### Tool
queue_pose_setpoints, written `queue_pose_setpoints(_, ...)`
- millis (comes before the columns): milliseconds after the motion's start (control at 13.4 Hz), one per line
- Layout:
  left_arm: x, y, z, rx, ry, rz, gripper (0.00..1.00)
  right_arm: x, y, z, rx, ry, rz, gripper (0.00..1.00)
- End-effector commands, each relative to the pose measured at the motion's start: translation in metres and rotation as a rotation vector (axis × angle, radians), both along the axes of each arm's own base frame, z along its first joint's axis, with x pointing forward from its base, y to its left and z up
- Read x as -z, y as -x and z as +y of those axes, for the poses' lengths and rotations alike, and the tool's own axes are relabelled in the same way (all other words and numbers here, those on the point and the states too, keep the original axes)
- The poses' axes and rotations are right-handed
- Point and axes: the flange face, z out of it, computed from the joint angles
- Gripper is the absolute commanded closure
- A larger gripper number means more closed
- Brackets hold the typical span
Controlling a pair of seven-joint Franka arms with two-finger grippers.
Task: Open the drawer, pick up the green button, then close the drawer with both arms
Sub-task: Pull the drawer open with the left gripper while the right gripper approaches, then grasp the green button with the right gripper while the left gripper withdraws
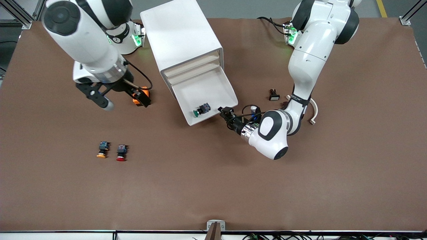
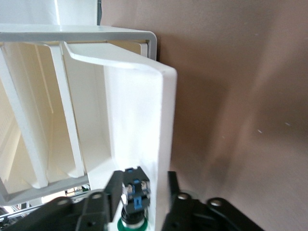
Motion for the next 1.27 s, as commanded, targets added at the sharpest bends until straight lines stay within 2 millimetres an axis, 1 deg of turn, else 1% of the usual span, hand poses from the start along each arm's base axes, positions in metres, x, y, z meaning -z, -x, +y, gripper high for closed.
queue_pose_setpoints(0,-0.022,-0.015,0.029,-0.009,-0.026,-0.016,0.01,0.039,-0.005,0.040,0.108,-0.045,0.043,0.00)
queue_pose_setpoints(75,-0.032,-0.023,0.045,-0.002,-0.058,-0.040,0.01,0.052,-0.006,0.051,0.144,-0.062,0.051,0.00)
queue_pose_setpoints(149,-0.038,-0.024,0.055,0.018,-0.083,-0.045,0.01,0.068,-0.006,0.065,0.170,-0.072,0.067,0.00)
queue_pose_setpoints(224,-0.048,-0.032,0.073,0.017,-0.105,-0.059,0.01,0.086,-0.004,0.081,0.195,-0.074,0.078,0.00)
queue_pose_setpoints(299,-0.062,-0.042,0.092,0.003,-0.121,-0.085,0.01,0.109,-0.002,0.094,0.216,-0.045,0.074,0.00)
queue_pose_setpoints(373,-0.073,-0.052,0.112,-0.022,-0.128,-0.104,0.01,0.128,0.005,0.112,0.227,-0.017,0.063,0.00)
queue_pose_setpoints(448,-0.091,-0.063,0.138,-0.056,-0.133,-0.130,0.01,0.150,0.013,0.129,0.242,0.010,0.059,0.00)
queue_pose_setpoints(523,-0.104,-0.072,0.160,-0.073,-0.145,-0.156,0.01,0.167,0.021,0.143,0.254,0.036,0.050,0.00)
queue_pose_setpoints(672,-0.147,-0.076,0.190,-0.037,-0.203,-0.242,0.01,0.206,0.040,0.164,0.269,0.094,0.028,0.00)
queue_pose_setpoints(747,-0.167,-0.075,0.198,0.006,-0.245,-0.301,0.01,0.219,0.049,0.172,0.280,0.100,0.019,0.00)
queue_pose_setpoints(822,-0.184,-0.074,0.206,0.050,-0.277,-0.356,0.01,0.228,0.054,0.174,0.289,0.101,0.014,0.00)
queue_pose_setpoints(896,-0.196,-0.073,0.213,0.098,-0.303,-0.405,0.01,0.232,0.065,0.182,0.287,0.100,0.014,0.00)
queue_pose_setpoints(971,-0.210,-0.072,0.218,0.139,-0.311,-0.453,0.01,0.239,0.070,0.187,0.291,0.099,0.012,0.01)
queue_pose_setpoints(1046,-0.230,-0.069,0.225,0.190,-0.308,-0.513,0.01,0.246,0.070,0.188,0.306,0.108,-0.003,0.01)
queue_pose_setpoints(1120,-0.242,-0.068,0.229,0.242,-0.295,-0.559,0.01,0.251,0.072,0.190,0.306,0.118,-0.016,0.03)
queue_pose_setpoints(1195,-0.248,-0.067,0.233,0.275,-0.288,-0.587,0.01,0.256,0.077,0.195,0.295,0.121,-0.016,0.09)
